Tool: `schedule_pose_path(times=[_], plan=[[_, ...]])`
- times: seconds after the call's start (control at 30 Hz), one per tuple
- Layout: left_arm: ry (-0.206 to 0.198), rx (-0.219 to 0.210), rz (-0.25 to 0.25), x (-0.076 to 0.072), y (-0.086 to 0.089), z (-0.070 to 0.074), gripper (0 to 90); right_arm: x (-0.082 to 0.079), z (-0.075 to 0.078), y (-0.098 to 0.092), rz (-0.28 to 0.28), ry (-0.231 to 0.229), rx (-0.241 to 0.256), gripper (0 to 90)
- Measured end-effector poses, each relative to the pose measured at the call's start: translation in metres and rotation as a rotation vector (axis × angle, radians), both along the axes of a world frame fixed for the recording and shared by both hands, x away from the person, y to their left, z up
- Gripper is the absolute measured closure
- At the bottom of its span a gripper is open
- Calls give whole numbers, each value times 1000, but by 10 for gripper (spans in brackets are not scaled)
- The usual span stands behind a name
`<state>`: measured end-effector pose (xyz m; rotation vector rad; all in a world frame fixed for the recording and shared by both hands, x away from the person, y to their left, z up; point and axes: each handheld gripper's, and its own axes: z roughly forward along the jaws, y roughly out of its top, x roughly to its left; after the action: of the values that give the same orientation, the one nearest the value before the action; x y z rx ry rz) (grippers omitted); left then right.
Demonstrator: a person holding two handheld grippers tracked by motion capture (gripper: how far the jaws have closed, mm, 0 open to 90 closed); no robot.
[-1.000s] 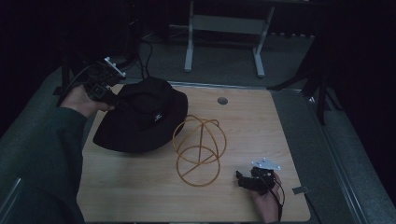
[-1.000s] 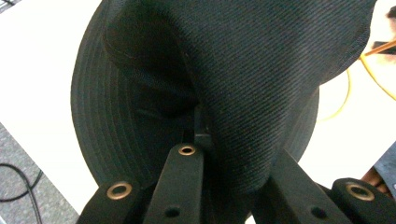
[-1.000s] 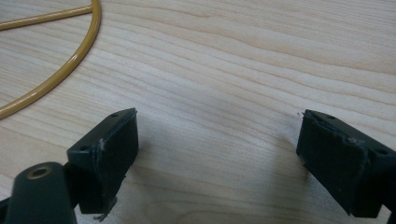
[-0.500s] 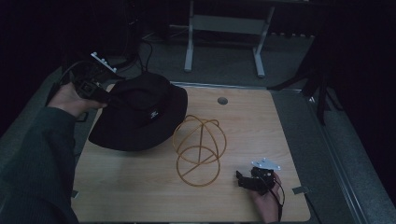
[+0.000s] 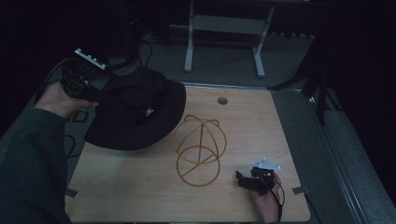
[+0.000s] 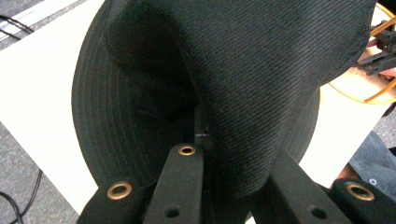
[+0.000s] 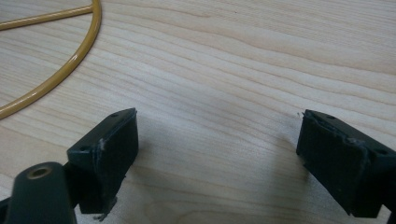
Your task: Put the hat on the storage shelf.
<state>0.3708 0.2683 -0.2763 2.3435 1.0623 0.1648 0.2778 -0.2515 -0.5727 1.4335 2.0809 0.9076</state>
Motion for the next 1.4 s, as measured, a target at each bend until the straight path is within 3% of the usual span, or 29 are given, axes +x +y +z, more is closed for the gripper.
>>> schedule_pose_path(times=[0.4,0.83,1.4], plan=[[-22,-19,-29,-9,5,12,865,0,0,0,0,1,0,126],[-51,-72,-89,-15,1,23,866,0,0,0,-1,1,2,126],[-75,-106,-146,-22,-7,35,866,0,0,0,-1,2,1,127]])
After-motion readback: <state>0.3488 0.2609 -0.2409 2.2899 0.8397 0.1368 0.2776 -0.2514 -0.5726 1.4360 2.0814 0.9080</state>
